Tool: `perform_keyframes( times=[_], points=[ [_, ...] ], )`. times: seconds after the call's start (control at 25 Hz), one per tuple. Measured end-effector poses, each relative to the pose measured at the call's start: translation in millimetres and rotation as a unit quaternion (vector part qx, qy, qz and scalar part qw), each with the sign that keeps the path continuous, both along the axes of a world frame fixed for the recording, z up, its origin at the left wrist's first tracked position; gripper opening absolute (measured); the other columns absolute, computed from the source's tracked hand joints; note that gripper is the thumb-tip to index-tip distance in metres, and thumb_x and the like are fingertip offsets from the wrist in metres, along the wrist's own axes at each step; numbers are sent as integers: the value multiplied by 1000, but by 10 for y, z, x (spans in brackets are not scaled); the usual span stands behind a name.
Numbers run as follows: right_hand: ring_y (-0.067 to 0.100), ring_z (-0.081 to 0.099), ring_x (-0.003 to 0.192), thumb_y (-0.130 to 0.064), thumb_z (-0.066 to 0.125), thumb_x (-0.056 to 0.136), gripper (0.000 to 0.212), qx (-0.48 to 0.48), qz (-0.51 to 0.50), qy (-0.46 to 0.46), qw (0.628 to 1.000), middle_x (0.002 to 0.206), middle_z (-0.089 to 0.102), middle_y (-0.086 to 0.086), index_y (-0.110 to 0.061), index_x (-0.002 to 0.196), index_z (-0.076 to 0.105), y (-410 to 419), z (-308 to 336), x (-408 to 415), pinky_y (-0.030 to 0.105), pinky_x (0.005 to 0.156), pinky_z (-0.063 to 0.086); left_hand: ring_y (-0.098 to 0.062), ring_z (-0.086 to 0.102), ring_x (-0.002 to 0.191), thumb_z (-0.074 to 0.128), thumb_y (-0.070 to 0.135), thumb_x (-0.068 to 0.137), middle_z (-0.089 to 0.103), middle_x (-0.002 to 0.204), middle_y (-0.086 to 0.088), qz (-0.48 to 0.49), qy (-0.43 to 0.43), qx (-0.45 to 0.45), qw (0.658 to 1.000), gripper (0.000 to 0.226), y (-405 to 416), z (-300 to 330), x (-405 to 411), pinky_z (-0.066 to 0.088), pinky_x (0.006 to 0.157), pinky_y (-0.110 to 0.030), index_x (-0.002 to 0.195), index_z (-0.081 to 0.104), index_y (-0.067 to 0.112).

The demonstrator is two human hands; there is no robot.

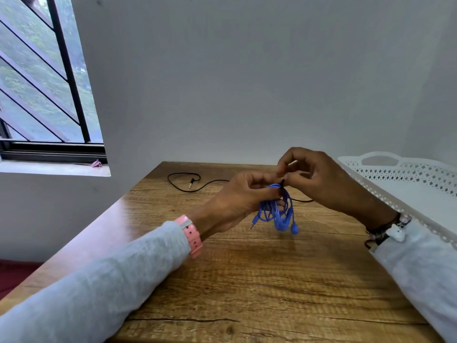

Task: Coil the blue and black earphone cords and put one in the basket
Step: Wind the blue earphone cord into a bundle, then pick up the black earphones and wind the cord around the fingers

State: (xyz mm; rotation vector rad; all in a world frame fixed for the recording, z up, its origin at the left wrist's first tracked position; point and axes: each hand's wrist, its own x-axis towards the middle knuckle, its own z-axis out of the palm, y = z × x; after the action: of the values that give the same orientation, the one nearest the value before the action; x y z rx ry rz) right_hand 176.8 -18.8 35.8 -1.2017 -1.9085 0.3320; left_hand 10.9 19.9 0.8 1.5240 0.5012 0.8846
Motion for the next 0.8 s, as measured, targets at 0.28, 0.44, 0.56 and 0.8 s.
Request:
perform_keyframes(
  times=[0.28, 0.44, 0.56, 0.8],
  points=[
    [18, 72, 75, 0, 69, 79, 15, -96, 20, -41, 994, 82, 73, 7, -15, 81, 67, -14, 146, 216, 19, 65, 52, -27, 70, 81, 64, 1, 83, 71, 89, -20, 82, -27, -39, 995, 33, -10, -53, 33, 58, 78, -41, 112, 49, 4],
    [17, 71, 79, -1, 71, 77, 18, -195, 70, -65, 976, 93, 70, 8, -11, 92, 65, -45, 119, 245, 23, 73, 57, -32, 67, 84, 62, 0, 84, 69, 88, -20, 55, -11, -36, 998, 32, -80, -105, 88, 57, 79, -42, 114, 50, -2],
    [15, 69, 71, 3, 68, 79, 19, -223, 69, -56, 971, 92, 66, 4, -8, 92, 60, -43, 87, 221, 26, 72, 58, -23, 69, 78, 64, 3, 84, 69, 84, -13, 56, 4, -15, 998, 31, -89, -129, 123, 58, 77, -37, 112, 52, 1],
    [21, 69, 70, 2, 62, 82, 12, -210, -104, -98, 967, 91, 65, 12, -8, 89, 60, 71, 99, 456, 27, 56, 54, -17, 68, 70, 62, 8, 87, 63, 81, -5, 92, 75, 89, 989, 21, -61, -148, 106, 60, 69, -33, 106, 53, 5]
  ],
)
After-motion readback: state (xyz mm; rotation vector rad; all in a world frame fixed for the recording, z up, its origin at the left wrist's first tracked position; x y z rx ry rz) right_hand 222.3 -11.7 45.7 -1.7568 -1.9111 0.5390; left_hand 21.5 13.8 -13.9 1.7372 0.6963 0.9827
